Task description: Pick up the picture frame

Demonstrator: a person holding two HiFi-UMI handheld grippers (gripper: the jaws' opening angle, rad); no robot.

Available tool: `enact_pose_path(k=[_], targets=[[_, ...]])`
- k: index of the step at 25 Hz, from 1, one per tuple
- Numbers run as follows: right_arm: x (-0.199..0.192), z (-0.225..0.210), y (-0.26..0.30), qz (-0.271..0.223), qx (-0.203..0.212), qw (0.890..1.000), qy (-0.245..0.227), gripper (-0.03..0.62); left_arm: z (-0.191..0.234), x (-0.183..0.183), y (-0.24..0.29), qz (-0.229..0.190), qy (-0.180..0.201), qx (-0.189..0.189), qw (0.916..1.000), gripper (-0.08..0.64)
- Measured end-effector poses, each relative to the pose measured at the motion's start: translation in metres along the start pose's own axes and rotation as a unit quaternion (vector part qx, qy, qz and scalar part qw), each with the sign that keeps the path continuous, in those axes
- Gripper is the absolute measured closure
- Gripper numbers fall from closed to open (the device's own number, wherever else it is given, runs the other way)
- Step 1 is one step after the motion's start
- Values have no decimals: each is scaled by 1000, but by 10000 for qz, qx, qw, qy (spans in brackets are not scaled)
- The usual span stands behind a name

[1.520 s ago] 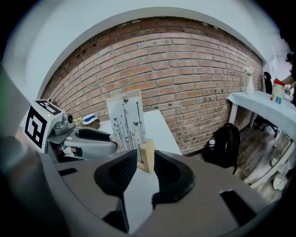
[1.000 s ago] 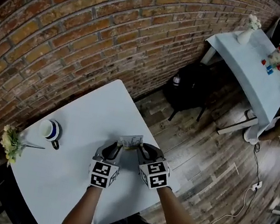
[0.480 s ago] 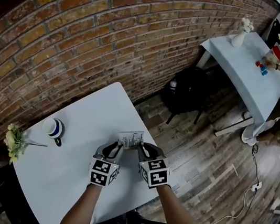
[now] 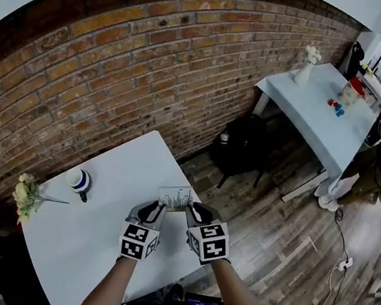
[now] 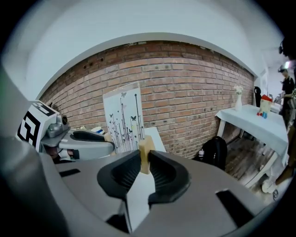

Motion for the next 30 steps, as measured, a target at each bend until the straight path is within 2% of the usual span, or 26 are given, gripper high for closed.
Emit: enact_pose_path(k=[5, 9, 30], targets=[[-3, 13, -42, -186, -47, 9998, 75, 523, -28, 5, -31, -104, 48, -52, 9999, 474], [-18, 25, -65, -194, -44, 9997, 138, 523, -45, -6, -50, -74, -1, -47, 10000, 474], [-41, 60, -118, -323, 96, 9991, 264, 526, -79, -15, -110, 5, 239, 84, 9997, 474]])
Point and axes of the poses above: the fingertips, and each gripper's own axes: y forward along the fingers, z to its left, x out of its top, the point moved 4 cm from there along -y, backward along the fingers, and after that the axes turned 4 degrees about -z, right-handed, at the moved point
